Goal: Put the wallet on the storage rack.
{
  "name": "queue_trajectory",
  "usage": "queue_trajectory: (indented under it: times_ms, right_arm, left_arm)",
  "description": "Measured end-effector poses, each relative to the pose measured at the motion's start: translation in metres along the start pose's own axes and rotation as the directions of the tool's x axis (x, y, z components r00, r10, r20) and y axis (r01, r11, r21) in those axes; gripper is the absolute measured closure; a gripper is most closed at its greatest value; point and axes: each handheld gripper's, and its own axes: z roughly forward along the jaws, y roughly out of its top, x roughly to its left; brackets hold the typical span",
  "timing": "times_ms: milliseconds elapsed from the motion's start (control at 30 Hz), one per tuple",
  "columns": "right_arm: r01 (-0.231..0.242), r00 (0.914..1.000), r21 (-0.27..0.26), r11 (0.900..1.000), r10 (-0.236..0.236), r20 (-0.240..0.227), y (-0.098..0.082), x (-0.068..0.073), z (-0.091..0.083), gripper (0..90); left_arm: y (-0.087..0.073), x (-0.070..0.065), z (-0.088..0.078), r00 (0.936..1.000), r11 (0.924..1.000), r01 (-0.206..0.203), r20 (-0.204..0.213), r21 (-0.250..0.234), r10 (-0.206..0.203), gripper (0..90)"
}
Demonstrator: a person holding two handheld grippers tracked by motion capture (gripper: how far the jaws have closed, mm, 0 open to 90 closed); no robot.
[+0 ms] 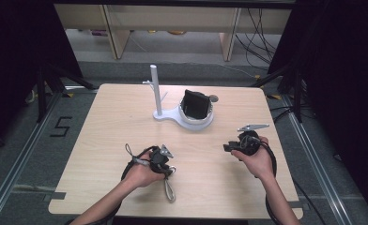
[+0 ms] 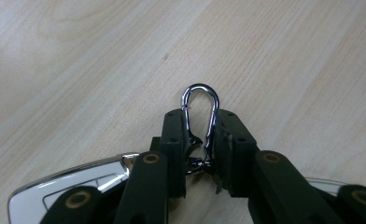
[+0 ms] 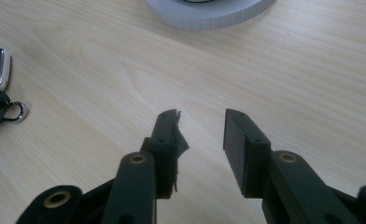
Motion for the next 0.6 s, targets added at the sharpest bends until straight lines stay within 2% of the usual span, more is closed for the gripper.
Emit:
queue_trajectory:
  times_ms: [67, 100, 133, 200, 233, 267, 333, 367, 400, 433, 467, 533, 600]
  right_arm:
    - [0.021, 0.9997, -0.017, 1.000, -0.021, 0.011, -0.0003, -0.0013, 0.0007, 66.0]
    - [0.030, 0.9988, -0.029, 0.999, -0.028, 0.039, -0.0011, -0.0014, 0.0014, 66.0]
    - [0.017, 0.9992, -0.029, 0.999, -0.016, 0.037, -0.0010, -0.0005, 0.0008, 66.0]
    - [0.022, 0.9992, -0.031, 0.999, -0.021, 0.033, -0.0010, -0.0007, 0.0011, 66.0]
    - [0.025, 0.9991, -0.036, 0.999, -0.024, 0.036, -0.0011, -0.0002, 0.0012, 66.0]
    - [0.025, 0.9991, -0.036, 0.999, -0.024, 0.036, -0.0011, -0.0002, 0.0012, 66.0]
    - [0.019, 0.9995, -0.078, 0.997, -0.016, 0.028, -0.0021, 0.0007, 0.0053, 65.9]
    - [0.024, 0.9991, -0.061, 0.998, -0.022, 0.037, -0.0016, 0.0005, 0.0047, 65.9]
    - [0.052, 0.9981, -0.056, 0.997, -0.050, 0.035, -0.0008, -0.0004, 0.0039, 65.9]
    - [0.036, 0.9989, -0.049, 0.998, -0.034, 0.032, -0.0008, 0.0010, 0.0037, 65.9]
    - [-0.001, 0.9993, -0.026, 1.000, 0.002, 0.038, -0.0008, 0.0035, 0.0024, 65.8]
    - [-0.001, 0.9994, -0.013, 1.000, 0.001, 0.034, -0.0002, 0.0033, 0.0020, 65.8]
    - [-0.007, 0.9991, -0.026, 1.000, 0.008, 0.042, -0.0005, 0.0039, 0.0020, 65.8]
  left_arm:
    - [-0.0001, -0.0005, -0.0004, 1.0000, 1.0000, -0.003, -0.001, 0.002, 0.003, 74.1]
    - [-0.0002, -0.0005, -0.0004, 1.0000, 1.0000, -0.004, 0.007, 0.002, 0.004, 74.2]
    - [-0.0008, -0.0012, -0.0007, 1.0000, 1.0000, 0.002, 0.008, -0.001, -0.002, 74.3]
    - [-0.0013, -0.0012, -0.0019, 1.0000, 0.9999, -0.005, 0.008, -0.010, 0.005, 75.9]
    - [-0.0004, -0.0002, -0.0078, 0.9998, 0.9992, -0.019, 0.001, -0.034, 0.019, 81.6]
    - [-0.0004, -0.0002, -0.0078, 0.9998, 0.9992, -0.019, 0.001, -0.034, 0.019, 86.0]
    - [0.0004, -0.0007, -0.0097, 0.9990, 0.9989, -0.041, -0.020, -0.021, 0.041, 86.3]
    - [-0.0003, -0.0014, -0.0080, 0.9988, 0.9987, -0.044, -0.024, -0.027, 0.043, 86.2]
    - [-0.0004, -0.0012, -0.0079, 0.9990, 0.9990, -0.037, -0.026, -0.027, 0.036, 86.1]
    - [-0.0006, -0.0014, -0.0073, 0.9995, 0.9992, -0.021, -0.024, -0.035, 0.020, 85.5]
    - [-0.0007, -0.0005, -0.0070, 0.9997, 0.9993, -0.017, -0.019, -0.032, 0.016, 84.1]
    - [-0.0031, 0.0002, -0.0024, 0.9997, 0.9999, -0.007, -0.023, -0.012, 0.006, 79.4]
    - [-0.0041, 0.0000, -0.0011, 0.9998, 0.9999, -0.006, -0.019, -0.015, 0.006, 76.8]
